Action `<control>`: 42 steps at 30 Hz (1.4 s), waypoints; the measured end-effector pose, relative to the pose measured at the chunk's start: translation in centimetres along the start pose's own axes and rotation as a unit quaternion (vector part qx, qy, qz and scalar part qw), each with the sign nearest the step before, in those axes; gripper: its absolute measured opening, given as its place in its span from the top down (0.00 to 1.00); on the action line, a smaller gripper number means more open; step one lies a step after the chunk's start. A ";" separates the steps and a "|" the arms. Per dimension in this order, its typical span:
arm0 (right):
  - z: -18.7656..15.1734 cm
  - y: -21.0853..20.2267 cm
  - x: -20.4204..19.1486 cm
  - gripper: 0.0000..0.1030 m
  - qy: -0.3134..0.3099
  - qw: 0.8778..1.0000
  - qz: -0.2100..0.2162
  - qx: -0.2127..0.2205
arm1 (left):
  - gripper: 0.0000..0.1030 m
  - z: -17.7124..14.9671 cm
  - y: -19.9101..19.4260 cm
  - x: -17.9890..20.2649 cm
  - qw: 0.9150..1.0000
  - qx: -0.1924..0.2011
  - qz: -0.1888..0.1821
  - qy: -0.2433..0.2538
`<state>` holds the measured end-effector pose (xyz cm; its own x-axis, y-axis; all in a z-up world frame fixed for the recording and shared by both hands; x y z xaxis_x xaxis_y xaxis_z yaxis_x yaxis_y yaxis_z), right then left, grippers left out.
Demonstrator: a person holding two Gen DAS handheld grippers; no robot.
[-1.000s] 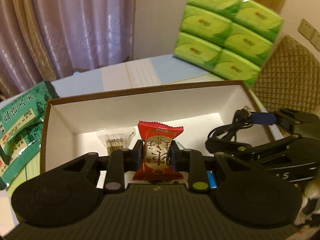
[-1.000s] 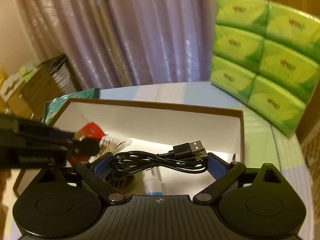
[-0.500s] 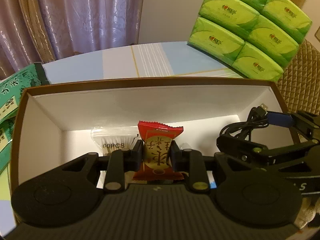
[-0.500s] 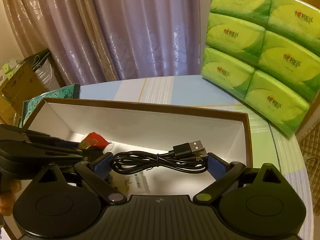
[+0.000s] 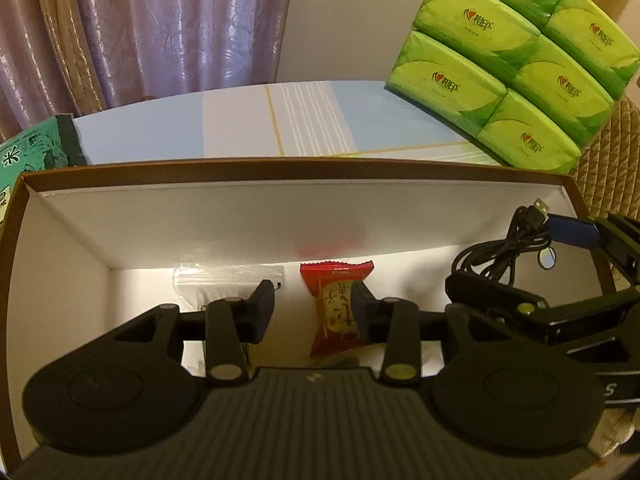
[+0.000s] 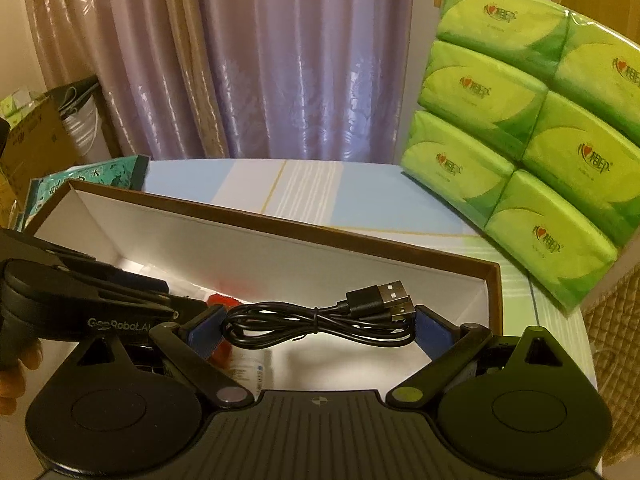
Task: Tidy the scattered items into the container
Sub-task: 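Open both tools to drop the red packet and cable into the box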
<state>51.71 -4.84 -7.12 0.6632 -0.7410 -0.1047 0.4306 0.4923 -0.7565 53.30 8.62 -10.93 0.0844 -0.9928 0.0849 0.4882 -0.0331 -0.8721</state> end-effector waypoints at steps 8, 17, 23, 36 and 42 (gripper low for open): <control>-0.2 1.2 -0.6 0.08 -0.036 0.999 -0.024 -0.009 | 0.53 0.1 -0.5 -0.3 0.999 0.012 0.027 0.026; -0.4 1.5 -0.6 0.04 -0.049 0.998 -0.031 -0.010 | 0.45 -0.1 -0.8 -0.9 0.999 0.012 0.040 0.027; -0.9 0.9 -1.0 0.04 -0.047 0.999 -0.008 -0.024 | 0.37 -0.4 -1.3 -0.7 0.998 0.013 0.051 0.037; -2.8 -2.6 -1.4 0.04 -0.029 0.998 0.050 -0.027 | 0.21 -2.1 -4.9 0.2 0.992 0.041 0.101 0.069; -3.7 -5.1 -0.9 0.02 -0.004 0.998 0.068 -0.004 | 0.19 -3.0 -7.5 0.9 0.991 0.056 0.099 0.071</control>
<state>46.72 -8.35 -5.56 0.7196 -0.6642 -0.2024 0.3310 0.5844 -0.7409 47.12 7.61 -5.71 0.0688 -0.9852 -0.1573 0.5689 0.1682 -0.8050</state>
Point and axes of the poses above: each gripper's, at about its wrist camera, not at the fingertips, and y roughly the way its jaws point, x to its right, z to its top, the point moved 3 cm from there along y, roughly the way its jaws point, and after that the axes turned 6 degrees about z, right-handed, at the moved point
